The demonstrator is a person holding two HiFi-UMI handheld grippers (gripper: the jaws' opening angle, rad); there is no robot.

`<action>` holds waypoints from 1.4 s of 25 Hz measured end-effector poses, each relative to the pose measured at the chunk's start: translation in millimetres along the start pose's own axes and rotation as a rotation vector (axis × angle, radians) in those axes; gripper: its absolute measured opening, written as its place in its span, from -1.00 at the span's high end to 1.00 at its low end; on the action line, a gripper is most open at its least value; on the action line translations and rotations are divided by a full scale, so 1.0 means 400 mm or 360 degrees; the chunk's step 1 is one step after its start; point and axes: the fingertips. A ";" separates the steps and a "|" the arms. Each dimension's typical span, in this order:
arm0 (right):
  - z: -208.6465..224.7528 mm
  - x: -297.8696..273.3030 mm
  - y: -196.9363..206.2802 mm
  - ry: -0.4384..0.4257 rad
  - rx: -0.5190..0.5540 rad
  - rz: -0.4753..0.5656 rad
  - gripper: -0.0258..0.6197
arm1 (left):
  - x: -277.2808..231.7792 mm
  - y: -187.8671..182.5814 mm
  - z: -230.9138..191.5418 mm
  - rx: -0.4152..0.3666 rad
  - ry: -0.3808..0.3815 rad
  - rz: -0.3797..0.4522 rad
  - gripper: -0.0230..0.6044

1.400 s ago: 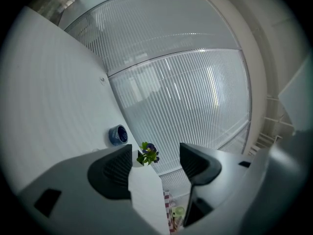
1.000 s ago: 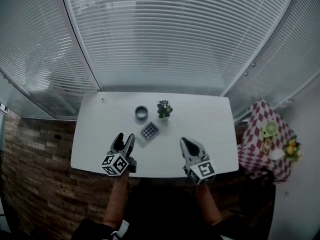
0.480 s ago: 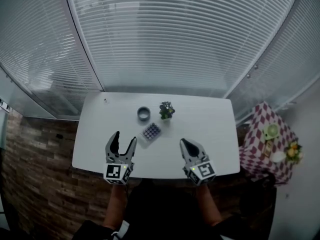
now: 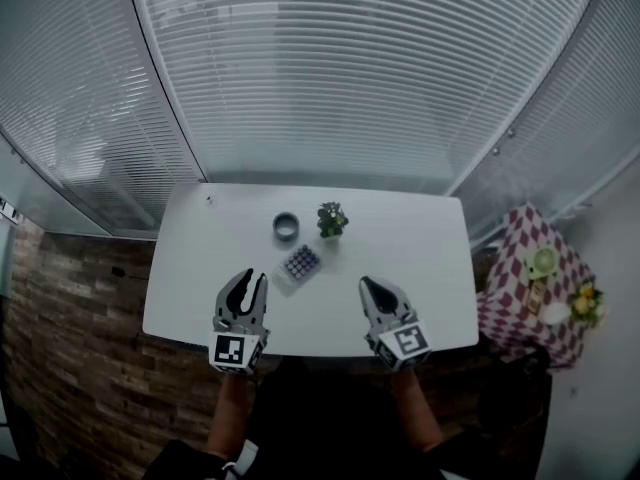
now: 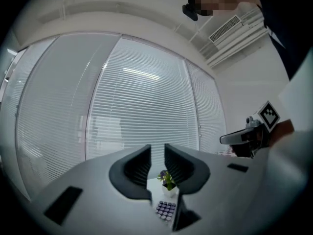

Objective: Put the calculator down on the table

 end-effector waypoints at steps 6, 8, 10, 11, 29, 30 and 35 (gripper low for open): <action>-0.006 -0.001 -0.005 -0.0026 -0.0015 0.0036 0.90 | 0.015 -0.015 0.016 -0.0165 -0.0050 0.0061 0.90; 0.001 -0.001 -0.003 -0.0012 -0.0017 0.0035 0.90 | 0.019 -0.028 0.030 -0.0165 -0.0013 0.0093 0.90; 0.004 -0.002 0.001 -0.0011 -0.0005 0.0027 0.90 | 0.024 -0.035 0.034 -0.0121 0.0006 0.0105 0.90; 0.003 -0.002 0.006 -0.0018 0.0014 0.0018 0.90 | 0.025 -0.036 0.033 -0.0117 0.0007 0.0101 0.90; -0.025 -0.023 0.031 -0.0103 0.0154 -0.0108 0.90 | 0.048 -0.038 -0.005 -0.0131 -0.0043 0.0074 0.90; -0.029 -0.026 0.025 -0.0102 0.0156 -0.0094 0.90 | 0.048 -0.036 -0.007 -0.0110 -0.0037 0.0069 0.90; -0.046 -0.031 0.010 -0.0118 0.0261 -0.0121 0.90 | 0.035 -0.015 0.006 -0.0130 0.0005 0.0024 0.90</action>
Point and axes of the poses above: the fingertips, and each gripper's own axes: x backward along the fingers, z to its right, y out of its underside, and after that the axes turned 6 degrees about -y, right-handed
